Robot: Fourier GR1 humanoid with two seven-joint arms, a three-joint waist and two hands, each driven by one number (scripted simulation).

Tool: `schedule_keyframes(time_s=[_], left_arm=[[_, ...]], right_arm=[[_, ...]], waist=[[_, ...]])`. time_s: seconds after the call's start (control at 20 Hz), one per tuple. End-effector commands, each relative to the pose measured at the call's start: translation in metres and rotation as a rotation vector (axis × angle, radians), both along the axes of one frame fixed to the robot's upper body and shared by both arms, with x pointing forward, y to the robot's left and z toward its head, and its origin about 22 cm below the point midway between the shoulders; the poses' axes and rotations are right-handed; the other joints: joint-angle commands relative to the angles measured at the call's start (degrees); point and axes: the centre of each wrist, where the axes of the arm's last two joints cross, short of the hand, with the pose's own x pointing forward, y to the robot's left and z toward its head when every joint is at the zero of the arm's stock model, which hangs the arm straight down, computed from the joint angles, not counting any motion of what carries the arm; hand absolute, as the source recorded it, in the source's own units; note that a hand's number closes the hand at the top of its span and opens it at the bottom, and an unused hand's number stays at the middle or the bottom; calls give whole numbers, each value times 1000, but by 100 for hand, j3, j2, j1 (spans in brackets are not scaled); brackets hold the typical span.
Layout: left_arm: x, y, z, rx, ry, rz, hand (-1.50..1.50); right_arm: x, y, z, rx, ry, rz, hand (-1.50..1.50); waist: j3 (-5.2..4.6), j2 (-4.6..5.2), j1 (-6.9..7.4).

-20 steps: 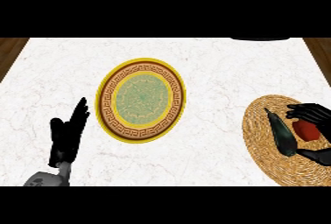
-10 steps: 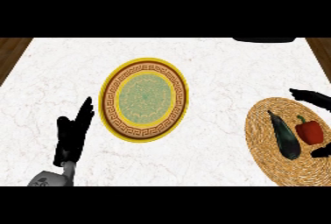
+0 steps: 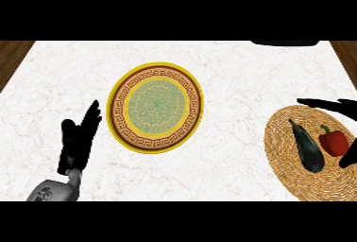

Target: Pick the eggplant from the placemat and place it in the plate

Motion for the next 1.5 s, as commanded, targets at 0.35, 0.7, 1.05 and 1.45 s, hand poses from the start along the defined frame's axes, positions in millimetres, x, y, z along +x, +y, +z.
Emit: schedule_keyframes(time_s=[0.35, 0.7, 1.05, 1.45], left_arm=[[-1, 6, 1, -1, 1, 10, 0], [-13, 11, -17, 11, 5, 0, 0], [-24, 6, -21, 6, 0, 20, 0], [-1, 9, -12, 5, 2, 37, 0]], right_arm=[[18, 16, -38, -56, 139, 118, -150], [19, 13, -45, -49, 159, 149, -150], [8, 26, -75, -46, 183, 172, -150], [14, 37, -83, -80, 180, 180, -150]], waist=[[-1, -14, -65], [-3, -20, -83], [-6, -37, -141], [-6, -29, -154]])
